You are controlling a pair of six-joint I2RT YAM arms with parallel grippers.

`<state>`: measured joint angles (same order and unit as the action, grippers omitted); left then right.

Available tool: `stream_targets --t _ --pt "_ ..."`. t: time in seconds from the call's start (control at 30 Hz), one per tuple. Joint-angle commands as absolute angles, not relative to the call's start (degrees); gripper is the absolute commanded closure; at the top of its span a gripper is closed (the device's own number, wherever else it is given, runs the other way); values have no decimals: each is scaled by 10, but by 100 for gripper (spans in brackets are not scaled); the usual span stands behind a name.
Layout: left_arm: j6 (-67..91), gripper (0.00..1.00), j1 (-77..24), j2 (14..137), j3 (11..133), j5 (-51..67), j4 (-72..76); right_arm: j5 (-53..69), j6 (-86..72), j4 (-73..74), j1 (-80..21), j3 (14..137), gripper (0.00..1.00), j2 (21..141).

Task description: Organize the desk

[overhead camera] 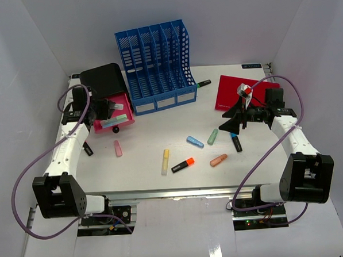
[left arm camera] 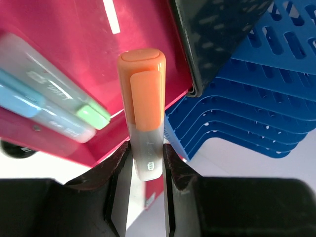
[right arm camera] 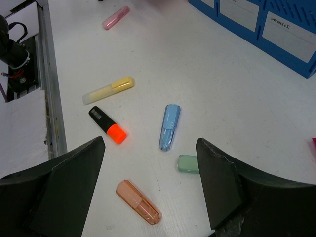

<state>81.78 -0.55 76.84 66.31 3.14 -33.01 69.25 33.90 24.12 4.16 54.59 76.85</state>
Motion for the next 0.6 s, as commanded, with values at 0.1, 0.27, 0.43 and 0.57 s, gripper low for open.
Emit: stream_targets --t 0.1,0.27,0.43,0.57 --pt "973 100 -52 797 657 -42 -297 712 351 252 45 565 19 777" --pt "984 78 -52 814 659 -56 -298 712 352 252 45 564 18 775" --pt "976 55 -50 801 656 -84 -306 708 352 253 45 564 18 774" --pt "964 49 -45 804 664 -82 -307 706 351 253 45 563 18 772"
